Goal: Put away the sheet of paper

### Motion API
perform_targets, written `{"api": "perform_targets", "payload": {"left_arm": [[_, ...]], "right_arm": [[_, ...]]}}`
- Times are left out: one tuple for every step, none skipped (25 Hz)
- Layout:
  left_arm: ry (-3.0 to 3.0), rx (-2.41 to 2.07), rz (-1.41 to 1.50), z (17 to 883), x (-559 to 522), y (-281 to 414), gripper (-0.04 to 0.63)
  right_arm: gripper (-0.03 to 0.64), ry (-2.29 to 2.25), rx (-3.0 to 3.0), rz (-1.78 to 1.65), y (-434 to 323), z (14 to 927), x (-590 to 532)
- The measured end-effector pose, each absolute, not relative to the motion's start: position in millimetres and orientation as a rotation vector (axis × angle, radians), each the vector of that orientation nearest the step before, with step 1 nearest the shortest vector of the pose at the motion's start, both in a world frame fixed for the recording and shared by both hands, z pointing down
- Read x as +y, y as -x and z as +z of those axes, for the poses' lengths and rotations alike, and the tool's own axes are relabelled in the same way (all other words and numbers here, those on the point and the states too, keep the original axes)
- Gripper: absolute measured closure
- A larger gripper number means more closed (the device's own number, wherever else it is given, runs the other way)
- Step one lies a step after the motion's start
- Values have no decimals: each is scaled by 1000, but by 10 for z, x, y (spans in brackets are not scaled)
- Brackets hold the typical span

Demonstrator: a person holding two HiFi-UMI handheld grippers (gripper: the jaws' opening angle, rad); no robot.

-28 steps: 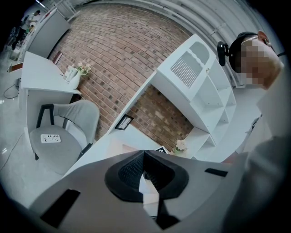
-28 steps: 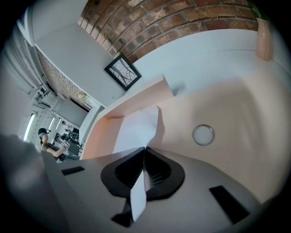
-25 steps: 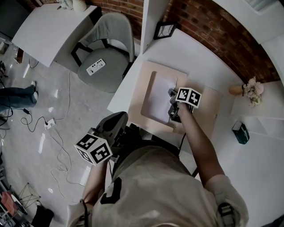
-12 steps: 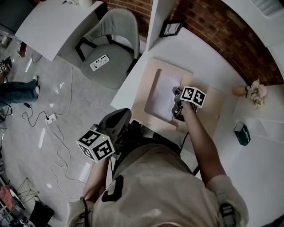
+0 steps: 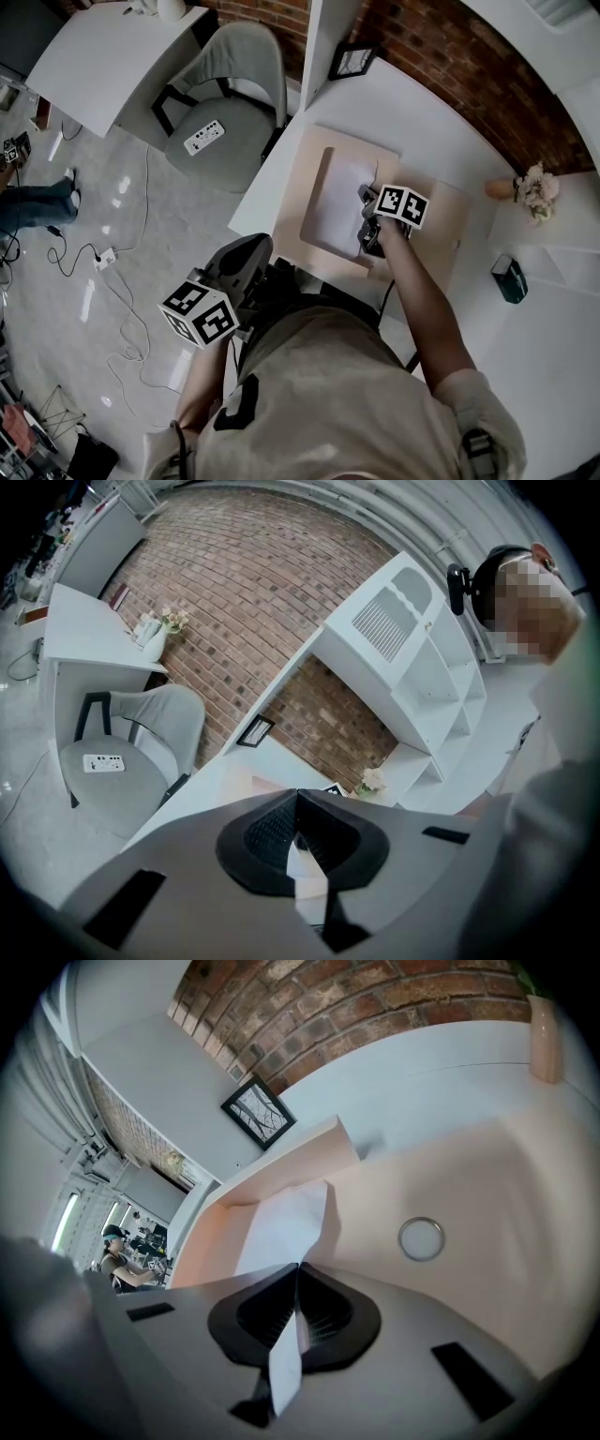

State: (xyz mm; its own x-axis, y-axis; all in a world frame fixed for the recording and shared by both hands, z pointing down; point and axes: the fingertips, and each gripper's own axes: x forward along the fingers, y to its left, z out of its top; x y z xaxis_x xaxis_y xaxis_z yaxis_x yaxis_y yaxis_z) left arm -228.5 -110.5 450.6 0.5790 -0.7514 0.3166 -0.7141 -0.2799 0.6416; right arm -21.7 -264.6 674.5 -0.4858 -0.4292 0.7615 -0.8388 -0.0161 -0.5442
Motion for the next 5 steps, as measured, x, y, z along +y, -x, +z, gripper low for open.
{"api": "perform_targets", "payload": {"left_arm": [[-2034,-1168,-60,4510,-1100,2289,578],[-2034,-1170,-59,4514,-1093,2288,578],[-2033,-1171,-59,4518,-1087,2284,578],[-2031,-1172,-60,4523,-1080,2276,578],[-2029,-1173,-62,4527,-1074,2267,578]], "right_arm": [[591,-1319,-1897,1509,223,6750,-2642],[591,-1316,-1897,1511,224,6754,-2636],[591,-1311,-1897,1511,220,6757,-2630],[591,-1305,-1897,1510,212,6759,-2624],[591,-1300,-1896,1508,201,6762,-2618]]}}
